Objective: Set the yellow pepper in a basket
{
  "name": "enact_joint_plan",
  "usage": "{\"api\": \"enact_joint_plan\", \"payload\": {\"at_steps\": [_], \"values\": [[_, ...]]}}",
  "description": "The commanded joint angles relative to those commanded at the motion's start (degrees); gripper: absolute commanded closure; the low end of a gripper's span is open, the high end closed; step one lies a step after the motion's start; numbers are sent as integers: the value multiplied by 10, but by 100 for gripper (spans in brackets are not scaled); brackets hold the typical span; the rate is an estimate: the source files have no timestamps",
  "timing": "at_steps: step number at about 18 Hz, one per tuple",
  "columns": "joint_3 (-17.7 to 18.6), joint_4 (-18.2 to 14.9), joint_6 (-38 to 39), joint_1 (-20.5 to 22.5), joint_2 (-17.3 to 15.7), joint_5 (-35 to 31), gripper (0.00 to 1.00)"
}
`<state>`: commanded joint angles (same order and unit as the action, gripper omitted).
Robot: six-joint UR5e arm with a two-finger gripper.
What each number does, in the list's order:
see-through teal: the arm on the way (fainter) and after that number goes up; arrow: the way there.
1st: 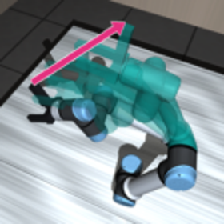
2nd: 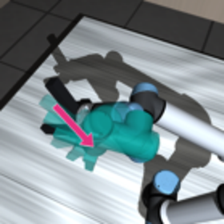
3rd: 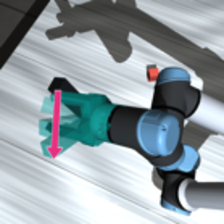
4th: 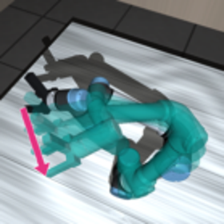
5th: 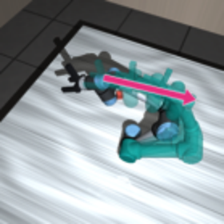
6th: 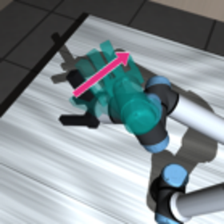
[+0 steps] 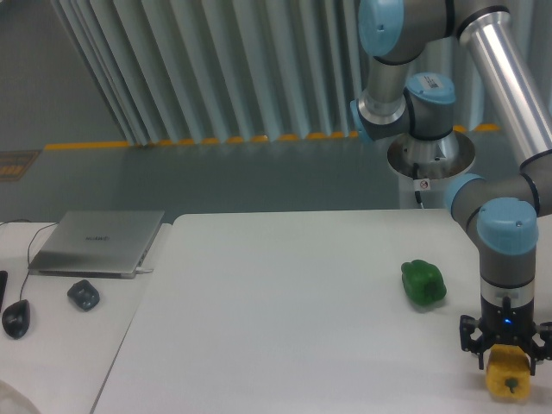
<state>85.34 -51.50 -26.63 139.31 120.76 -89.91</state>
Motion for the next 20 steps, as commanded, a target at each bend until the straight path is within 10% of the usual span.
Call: {"api": "enact_joint_plan", "payload": {"at_steps": [5, 20], "values": [[-1, -3, -13, 2, -20, 3, 52], [6, -89, -526, 46, -111, 1, 51]]}}
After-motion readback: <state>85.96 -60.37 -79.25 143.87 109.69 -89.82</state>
